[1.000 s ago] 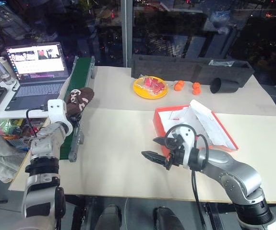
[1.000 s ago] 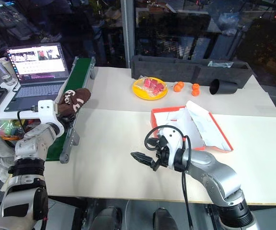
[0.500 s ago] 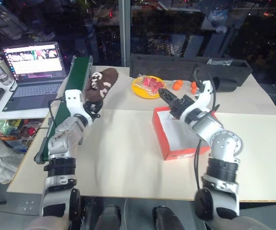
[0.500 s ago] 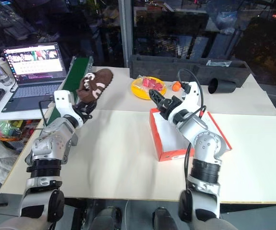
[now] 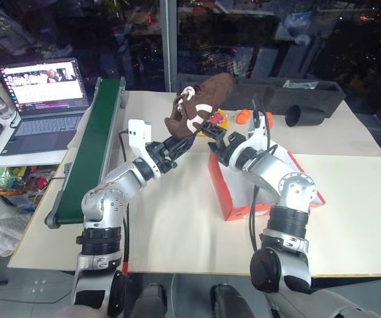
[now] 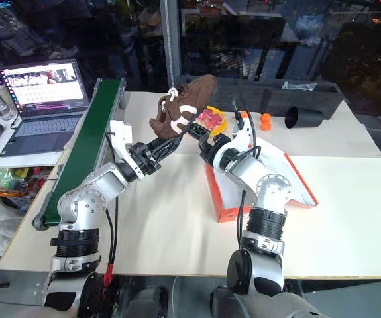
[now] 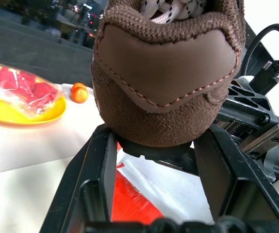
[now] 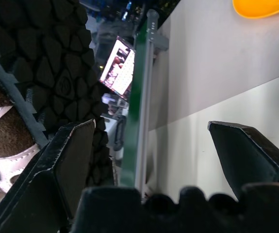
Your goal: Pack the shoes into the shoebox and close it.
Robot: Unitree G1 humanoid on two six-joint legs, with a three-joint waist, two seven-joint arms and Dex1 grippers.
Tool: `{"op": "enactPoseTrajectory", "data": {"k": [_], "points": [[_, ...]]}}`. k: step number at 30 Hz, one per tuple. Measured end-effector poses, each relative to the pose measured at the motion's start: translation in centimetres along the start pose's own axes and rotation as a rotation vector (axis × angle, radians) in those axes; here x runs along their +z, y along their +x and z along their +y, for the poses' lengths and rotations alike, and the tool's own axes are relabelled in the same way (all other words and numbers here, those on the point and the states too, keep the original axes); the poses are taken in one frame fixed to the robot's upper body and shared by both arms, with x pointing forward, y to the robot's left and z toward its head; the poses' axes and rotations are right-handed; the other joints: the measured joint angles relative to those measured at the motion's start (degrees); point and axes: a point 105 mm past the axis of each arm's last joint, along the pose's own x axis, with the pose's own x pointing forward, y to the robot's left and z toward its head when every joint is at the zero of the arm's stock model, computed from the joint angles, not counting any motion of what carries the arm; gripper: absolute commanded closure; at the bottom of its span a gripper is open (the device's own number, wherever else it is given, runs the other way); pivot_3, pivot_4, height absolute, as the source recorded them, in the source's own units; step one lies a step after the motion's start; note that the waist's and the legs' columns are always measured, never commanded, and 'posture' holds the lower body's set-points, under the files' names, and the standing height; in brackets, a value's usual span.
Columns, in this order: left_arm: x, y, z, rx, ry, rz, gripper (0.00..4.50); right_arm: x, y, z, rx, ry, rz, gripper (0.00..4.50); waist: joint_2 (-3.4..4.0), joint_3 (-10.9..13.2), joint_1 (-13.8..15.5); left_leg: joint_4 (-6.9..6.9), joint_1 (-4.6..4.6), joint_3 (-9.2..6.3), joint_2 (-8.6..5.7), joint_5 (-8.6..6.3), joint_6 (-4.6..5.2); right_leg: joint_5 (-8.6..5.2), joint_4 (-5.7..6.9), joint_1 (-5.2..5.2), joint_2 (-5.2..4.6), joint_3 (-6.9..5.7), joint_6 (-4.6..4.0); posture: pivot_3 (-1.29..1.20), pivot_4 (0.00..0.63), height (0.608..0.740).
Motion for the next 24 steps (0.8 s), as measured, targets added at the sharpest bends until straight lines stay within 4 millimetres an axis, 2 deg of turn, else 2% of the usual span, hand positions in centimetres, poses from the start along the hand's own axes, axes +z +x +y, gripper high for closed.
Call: {"op": "enactPoseTrajectory", "data": {"k": [4, 8, 11, 14, 18, 24], "points": [[0.3, 0.1, 0.2, 0.002, 0.0, -0.01, 2.52, 0.4, -0.5, 0.1, -0.001, -0.017, -0.009, 0.0, 0.0, 0.0, 0.1, 0.0, 0.0, -0.03, -0.04, 0.0, 0.0, -0.01, -0.06, 0.02, -0.02, 0.0, 0.01, 0.0, 0.15, 0.699], [-0.6, 0.2, 1.1, 0.031, -0.03, 0.016, 2.52, 0.6, -1.3, -0.8, -0.032, -0.038, -0.018, 0.0, 0.0, 0.0, 0.0, -0.01, -0.01, -0.03, -0.02, 0.0, 0.0, -0.01, -0.17, 0.03, -0.01, -0.01, 0.01, 0.0, 0.15, 0.699], [-1.3, -0.1, 2.9, 0.117, -0.064, 0.033, 2.52, 1.2, -2.0, -1.7, -0.062, -0.051, -0.031, 0.0, 0.01, 0.0, 0.0, -0.01, -0.03, -0.04, -0.03, 0.0, 0.01, -0.01, -0.22, 0.03, -0.02, -0.01, 0.01, 0.0, 0.15, 0.699], [-1.2, -0.6, 4.2, 0.184, -0.097, 0.011, 2.52, 1.4, -2.6, -2.6, -0.09, -0.05, -0.037, 0.0, 0.01, 0.0, 0.0, -0.02, -0.06, -0.04, -0.02, 0.0, 0.01, -0.01, -0.27, 0.01, -0.01, 0.0, 0.01, 0.0, 0.15, 0.699], [-1.4, -0.3, 3.6, 0.154, -0.037, 0.044, 2.52, 1.4, -2.6, -2.4, -0.076, -0.03, -0.041, 0.0, 0.01, 0.0, 0.0, -0.04, -0.09, -0.05, -0.03, 0.0, 0.01, -0.01, -0.31, 0.01, -0.02, -0.02, 0.01, 0.0, 0.15, 0.699], [-3.2, 0.0, 1.5, 0.058, 0.029, 0.127, 2.52, 1.0, -2.3, -2.0, -0.066, -0.027, -0.027, 0.0, 0.01, 0.0, 0.0, -0.05, -0.09, -0.05, -0.02, 0.0, 0.01, -0.01, -0.32, 0.01, -0.02, -0.03, 0.01, 0.0, 0.15, 0.699]]}}
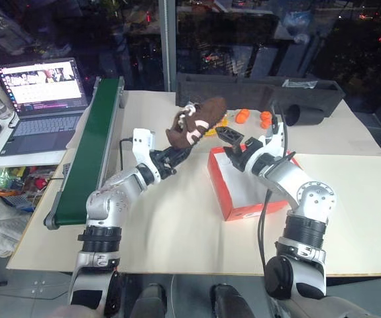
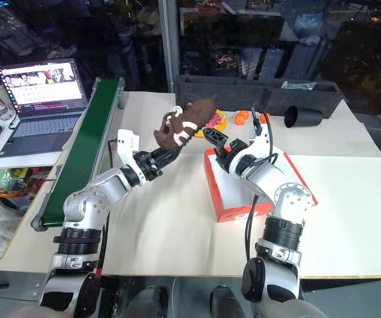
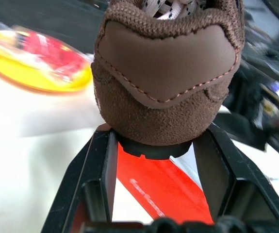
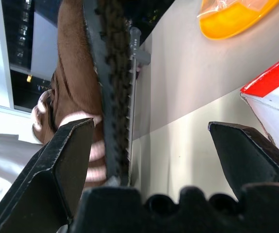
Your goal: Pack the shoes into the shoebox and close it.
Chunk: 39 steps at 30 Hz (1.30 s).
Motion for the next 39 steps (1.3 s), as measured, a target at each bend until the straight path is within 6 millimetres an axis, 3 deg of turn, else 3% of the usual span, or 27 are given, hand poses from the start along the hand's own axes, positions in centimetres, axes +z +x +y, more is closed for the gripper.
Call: {"op": "enactPoseTrajectory", "data": {"k": [12, 16, 21, 23, 27, 30, 33, 36, 39], "points": [[-0.8, 0.0, -1.3, -0.039, 0.038, 0.029, 2.52, 0.5, 1.1, 0.8, 0.031, 0.034, -0.019, 0.0, 0.01, 0.0, 0.0, 0.0, -0.01, -0.01, -0.01, 0.0, 0.0, 0.0, -0.02, 0.0, 0.0, 0.0, 0.0, 0.0, 0.15, 0.699], [-0.8, 0.0, -1.2, -0.034, 0.041, 0.031, 2.53, 0.4, 1.2, 0.9, 0.031, 0.034, -0.024, 1.02, 0.01, 0.0, 0.0, 0.0, -0.01, -0.01, 0.0, 0.0, 0.0, 0.0, -0.02, 0.0, 0.0, -0.02, 0.0, 0.0, 0.15, 0.699], [-1.0, 0.0, -1.1, -0.024, 0.058, 0.045, 2.53, 0.3, 1.4, 1.0, 0.03, 0.027, -0.023, 2.86, 0.01, 0.0, 0.0, -0.01, -0.01, -0.01, 0.0, 0.0, 0.0, 0.0, -0.03, 0.0, 0.0, -0.02, 0.0, 0.0, 0.15, 0.699], [-1.0, 0.0, -1.1, -0.025, 0.063, 0.045, 2.53, 0.3, 1.4, 0.9, 0.021, 0.021, -0.025, 3.4, 0.01, 0.0, 0.0, -0.01, -0.01, -0.01, 0.0, 0.0, 0.0, 0.0, -0.03, 0.0, 0.0, -0.02, 0.0, 0.0, 0.15, 0.699], [-0.9, 0.0, -1.0, -0.023, 0.093, 0.047, 2.53, 0.4, 1.5, 1.0, 0.016, 0.027, -0.041, 3.4, 0.02, 0.0, 0.0, -0.01, -0.01, -0.01, 0.0, 0.0, 0.0, 0.0, -0.03, 0.0, 0.0, -0.02, 0.0, 0.0, 0.15, 0.699], [-0.9, 0.0, -1.3, -0.037, 0.1, 0.038, 1.49, 0.7, 1.5, 1.3, 0.023, 0.049, -0.078, 3.42, 0.02, 0.0, 0.0, -0.01, -0.02, -0.01, 0.0, 0.0, 0.0, 0.0, -0.03, -0.01, 0.0, -0.02, 0.0, 0.0, 0.15, 0.699], [-2.1, 0.3, -2.5, -0.099, 0.16, 0.092, 0.33, 2.5, 1.3, 2.1, 0.028, 0.057, -0.181, 3.42, 0.06, 0.0, 0.2, -0.01, -0.03, -0.03, -0.03, 0.0, 0.0, 0.0, -0.05, 0.01, -0.02, -0.03, 0.01, 0.0, 0.15, 0.699], [-3.9, 0.4, -3.5, -0.14, 0.196, 0.144, 0.33, 4.8, 0.5, 2.4, -0.027, -0.044, -0.282, 3.42, 0.07, 0.0, 0.3, -0.02, -0.06, -0.03, -0.03, 0.0, 0.0, -0.01, -0.08, 0.0, -0.03, -0.04, 0.01, 0.0, 0.15, 0.699], [-4.0, -0.4, -3.0, -0.137, 0.271, 0.159, 0.33, 7.6, -1.4, 0.9, -0.187, -0.304, -0.289, 3.42, 0.18, 0.1, 0.4, -0.02, -0.1, 0.0, -0.07, 0.0, 0.0, -0.01, -0.09, -0.05, -0.07, -0.03, 0.0, 0.0, 0.15, 0.699]]}}
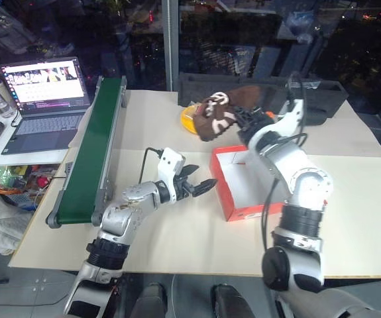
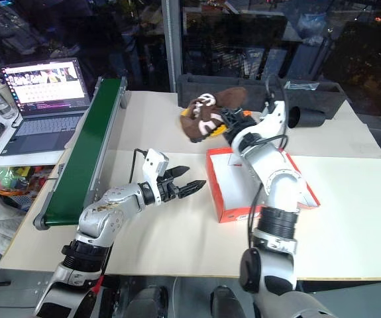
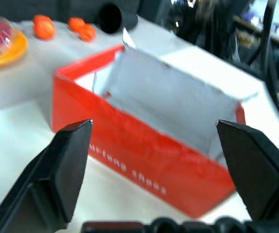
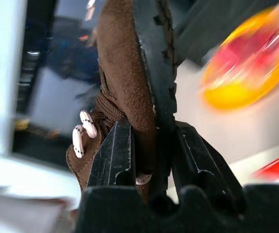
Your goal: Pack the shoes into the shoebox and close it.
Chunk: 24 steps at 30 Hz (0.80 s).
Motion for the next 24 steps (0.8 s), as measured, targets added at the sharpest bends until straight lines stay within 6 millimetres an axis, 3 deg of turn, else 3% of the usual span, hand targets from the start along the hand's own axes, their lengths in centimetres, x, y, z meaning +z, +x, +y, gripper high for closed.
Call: {"op": "enactPoseTrajectory", "data": {"k": [3, 8, 14, 17, 24], "points": [[-0.7, -1.0, 0.3, -0.014, 0.069, 0.039, 0.33, 1.9, -1.5, -2.6, -0.107, -0.34, 0.12, 3.42, 0.15, 0.1, -0.1, -0.1, 0.0, 0.05, 0.01, 0.0, 0.0, -0.04, -0.04, -0.04, -0.01, 0.03, -0.06, 0.0, 0.15, 0.699], [-1.6, -0.8, -1.4, -0.108, 0.121, 0.066, 0.33, 1.3, -3.4, -4.9, -0.182, -0.649, 0.405, 3.42, 0.16, 0.1, -0.4, -0.27, 0.1, 0.11, 0.03, 0.0, 0.01, -0.09, -0.08, -0.03, 0.02, 0.1, -0.1, 0.0, 0.15, 0.699], [-1.6, -0.3, -2.1, -0.129, 0.15, 0.055, 0.33, -1.8, -4.5, -7.3, -0.201, -0.768, 0.654, 3.42, 0.16, 0.1, -0.2, -0.27, 0.11, 0.13, 0.0, 0.0, 0.02, -0.1, -0.09, -0.01, 0.0, 0.14, -0.07, 0.0, 0.15, 0.699], [-1.8, 0.0, -2.6, -0.13, 0.126, 0.041, 0.33, -3.5, -4.4, -9.5, -0.233, -0.877, 0.736, 3.42, 0.16, 0.1, 0.1, -0.27, 0.12, 0.12, -0.03, 0.0, 0.02, -0.12, -0.13, 0.03, -0.02, 0.11, -0.04, 0.0, 0.15, 0.699], [-2.4, 0.2, -3.2, -0.121, 0.099, 0.032, 0.33, -5.8, -3.0, -12.1, -0.259, -0.907, 0.767, 3.42, 0.13, 0.1, 0.8, -0.26, 0.32, 0.11, -0.05, 0.0, 0.02, -0.13, -0.1, 0.2, -0.04, 0.11, -0.01, 0.0, 0.15, 0.699]]}}
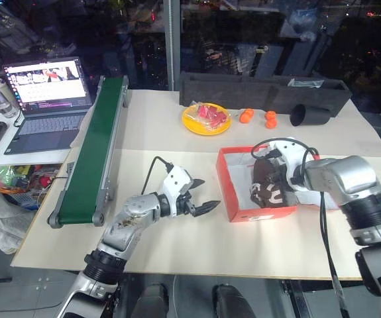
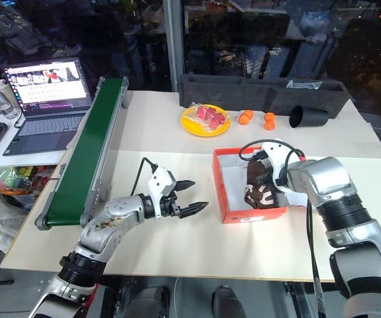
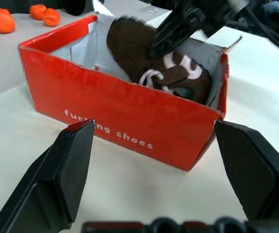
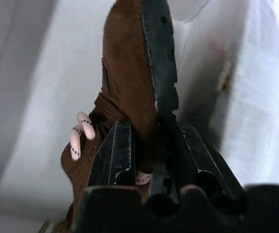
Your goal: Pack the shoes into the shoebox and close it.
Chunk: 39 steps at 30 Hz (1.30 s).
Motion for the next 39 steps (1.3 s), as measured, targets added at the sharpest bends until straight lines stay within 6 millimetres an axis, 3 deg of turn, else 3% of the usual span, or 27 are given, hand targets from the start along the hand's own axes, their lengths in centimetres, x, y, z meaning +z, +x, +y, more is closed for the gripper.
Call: {"op": "enactPoseTrajectory", "data": {"k": [1, 7, 11, 15, 17, 19, 22, 24, 26, 29, 33, 36, 37, 39], "points": [[0.0, 0.0, 0.0, 0.001, -0.001, -0.001, 0.33, 0.0, 0.3, 0.1, -0.002, 0.009, -0.002, 3.42, 0.0, 0.0, 0.1, 0.0, 0.05, -0.01, 0.0, 0.0, 0.0, 0.0, 0.01, 0.04, 0.01, 0.0, 0.0, 0.0, 0.15, 0.699], [0.1, -0.2, 0.1, 0.021, 0.002, 0.002, 0.27, 0.3, 1.4, 0.7, 0.011, 0.088, -0.032, 1.59, 0.0, 0.0, 0.5, 0.0, 0.06, 0.0, 0.0, 0.0, 0.0, 0.0, 0.04, 0.03, 0.01, 0.01, 0.0, 0.0, 0.15, 0.699], [0.2, -0.7, 0.9, 0.056, 0.012, 0.007, 0.27, 1.3, 1.2, 0.7, -0.021, 0.101, -0.072, 1.59, 0.01, 0.0, 0.4, 0.0, 0.03, 0.02, 0.0, 0.0, 0.0, 0.0, 0.09, -0.07, 0.01, 0.03, 0.0, 0.0, 0.15, 0.699], [0.5, -1.3, 2.5, 0.124, 0.023, 0.006, 0.27, 5.9, -1.5, 0.6, -0.067, 0.117, -0.239, 1.59, 0.02, 0.0, 0.1, -0.01, 0.02, 0.0, 0.02, 0.0, 0.0, 0.0, 0.13, -0.09, 0.02, 0.03, 0.0, 0.0, 0.15, 0.699], [1.3, -1.7, 4.0, 0.195, 0.036, -0.019, 0.27, 9.2, -4.3, 1.6, -0.099, 0.104, -0.378, 1.59, 0.03, 0.0, 0.1, -0.01, 0.01, -0.02, 0.05, 0.0, 0.0, 0.0, 0.15, -0.12, 0.03, 0.01, 0.0, 0.0, 0.15, 0.699], [2.5, -2.1, 5.9, 0.304, 0.058, -0.067, 0.27, 11.1, -6.2, 2.4, -0.119, 0.103, -0.478, 1.59, 0.02, 0.0, 0.3, -0.01, 0.01, -0.03, 0.03, 0.0, 0.0, 0.0, 0.15, -0.1, 0.02, -0.01, 0.0, 0.0, 0.15, 0.699], [4.9, -4.2, 10.2, 0.57, 0.069, -0.182, 0.27, 13.1, -8.4, 4.5, -0.073, 0.147, -0.629, 1.59, 0.02, 0.0, 0.5, 0.0, -0.01, -0.05, 0.02, 0.0, 0.0, 0.01, 0.14, -0.08, 0.01, -0.02, 0.01, 0.0, 0.15, 0.699], [6.2, -6.3, 12.9, 0.773, 0.066, -0.245, 0.27, 13.7, -9.6, 6.6, 0.067, 0.166, -0.75, 1.59, 0.01, 0.0, 0.6, 0.0, -0.01, -0.11, 0.02, 0.0, 0.0, 0.01, 0.12, -0.05, 0.0, -0.09, 0.01, 0.0, 0.15, 0.699], [6.2, -9.0, 15.3, 0.963, 0.055, -0.249, 0.27, 13.1, -11.1, 10.2, 0.292, 0.107, -0.851, 1.59, 0.01, 0.0, 0.5, -0.01, -0.08, -0.15, 0.01, -0.02, 0.02, 0.01, 0.13, -0.07, -0.01, -0.13, 0.01, 0.0, 0.15, 0.699], [4.4, -10.9, 16.8, 1.086, 0.006, -0.194, 0.27, 10.3, -12.3, 13.4, 0.54, 0.005, -0.86, 1.59, 0.01, 0.0, 0.8, 0.01, -0.31, -0.36, -0.07, -0.03, 0.03, 0.03, 0.18, -0.05, -0.1, -0.36, 0.04, 0.0, 0.15, 0.699], [1.1, -12.8, 18.1, 1.157, -0.075, -0.074, 0.27, 4.0, -11.9, 16.3, 0.759, -0.159, -0.709, 1.59, -0.05, 0.0, 0.7, 0.12, -0.45, -0.54, -0.09, -0.02, 0.03, 0.04, 0.1, -0.06, -0.12, -0.58, 0.05, 0.0, 0.15, 0.699], [-0.1, -13.5, 18.6, 1.173, -0.108, -0.02, 0.14, 2.0, -10.9, 17.0, 0.793, -0.198, -0.645, 1.54, -0.06, 0.0, 0.4, 0.23, -0.37, -0.54, -0.07, 0.04, -0.07, 0.03, 0.11, -0.1, -0.09, -0.58, 0.03, 0.0, 0.15, 0.699], [-0.6, -13.3, 18.6, 1.155, -0.115, 0.001, 0.0, 1.6, -10.7, 17.1, 0.789, -0.242, -0.637, 1.03, -0.07, 0.0, 0.4, 0.23, -0.25, -0.54, -0.04, 0.09, -0.13, 0.04, 0.14, -0.01, -0.05, -0.59, 0.02, 0.0, 0.15, 0.699], [-1.2, -13.0, 18.5, 1.12, -0.113, 0.046, 0.0, 0.9, -10.3, 17.5, 0.806, -0.259, -0.625, 0.56, -0.08, 0.0, 0.3, 0.23, -0.05, -0.54, -0.02, 0.12, -0.13, 0.05, 0.17, 0.12, -0.01, -0.59, 0.0, 0.0, 0.15, 0.699]]}}
